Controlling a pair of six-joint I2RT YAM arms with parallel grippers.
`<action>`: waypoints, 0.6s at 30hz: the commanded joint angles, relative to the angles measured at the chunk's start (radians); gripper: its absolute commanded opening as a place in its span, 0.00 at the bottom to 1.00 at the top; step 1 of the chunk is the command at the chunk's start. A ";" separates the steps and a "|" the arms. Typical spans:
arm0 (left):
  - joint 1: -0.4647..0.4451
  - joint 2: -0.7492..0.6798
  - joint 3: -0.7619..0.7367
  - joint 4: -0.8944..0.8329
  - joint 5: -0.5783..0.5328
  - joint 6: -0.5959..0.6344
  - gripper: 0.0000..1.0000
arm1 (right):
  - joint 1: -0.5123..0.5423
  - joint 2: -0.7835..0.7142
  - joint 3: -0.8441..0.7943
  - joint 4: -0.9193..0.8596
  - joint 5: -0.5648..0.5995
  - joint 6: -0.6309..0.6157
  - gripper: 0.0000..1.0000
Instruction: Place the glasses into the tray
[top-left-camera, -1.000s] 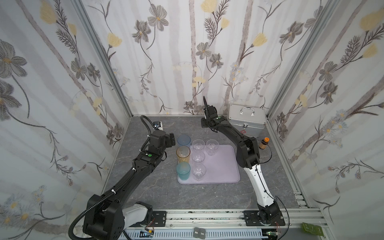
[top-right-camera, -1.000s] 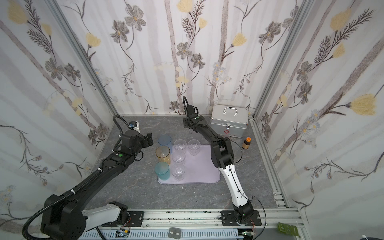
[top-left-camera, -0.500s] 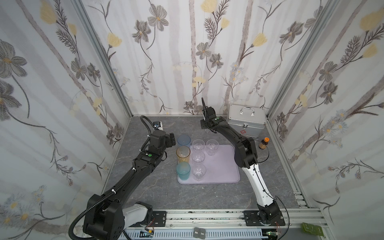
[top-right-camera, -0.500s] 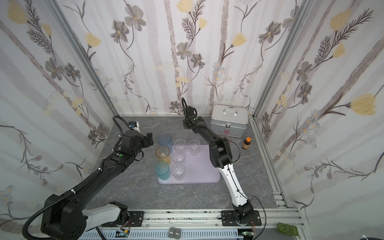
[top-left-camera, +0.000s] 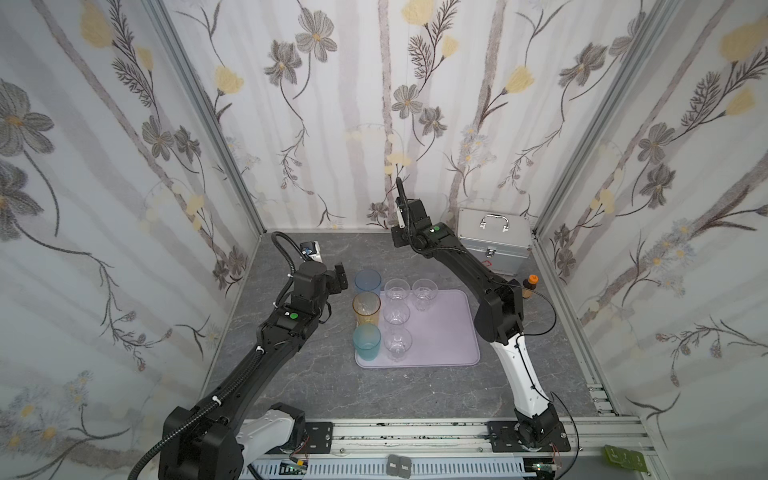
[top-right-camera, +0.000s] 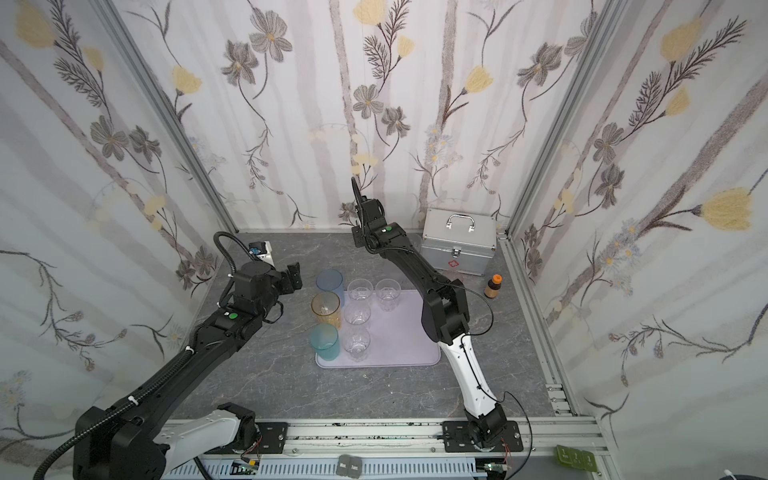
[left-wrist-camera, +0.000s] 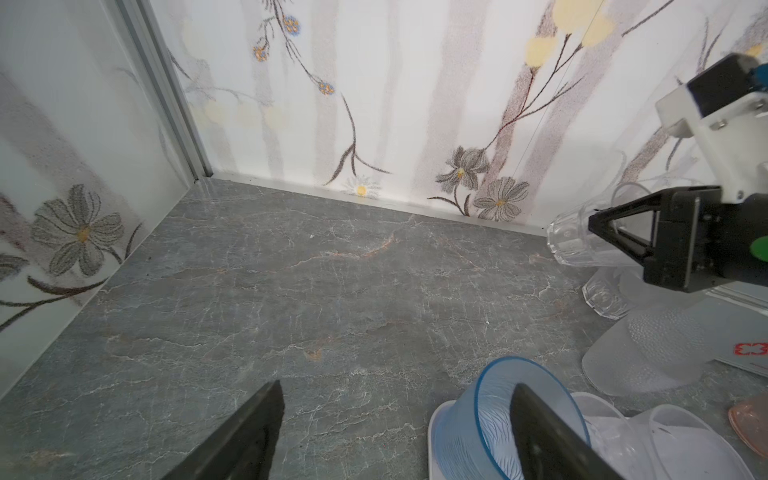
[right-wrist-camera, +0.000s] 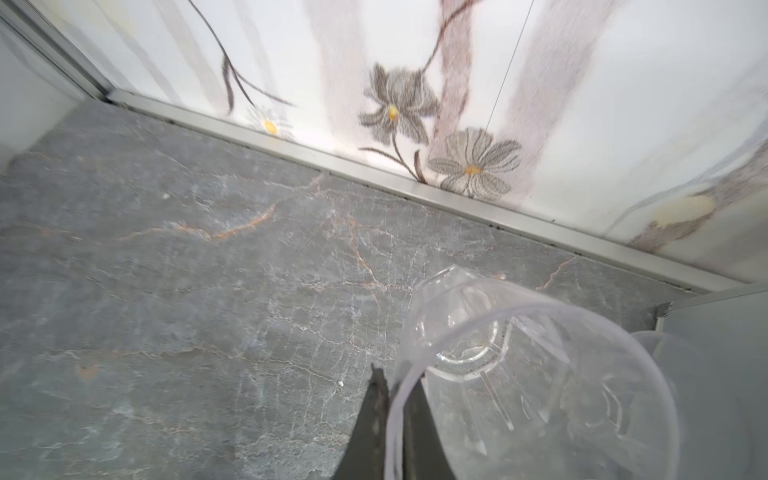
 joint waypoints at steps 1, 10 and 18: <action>-0.070 -0.012 0.049 -0.007 -0.109 0.016 0.87 | 0.010 -0.086 -0.046 -0.016 -0.011 0.038 0.05; -0.417 0.148 0.151 -0.007 -0.163 -0.086 0.87 | 0.015 -0.566 -0.645 0.064 0.071 0.150 0.05; -0.469 0.251 0.173 0.010 -0.144 -0.099 0.89 | 0.009 -0.969 -1.148 0.062 0.138 0.252 0.05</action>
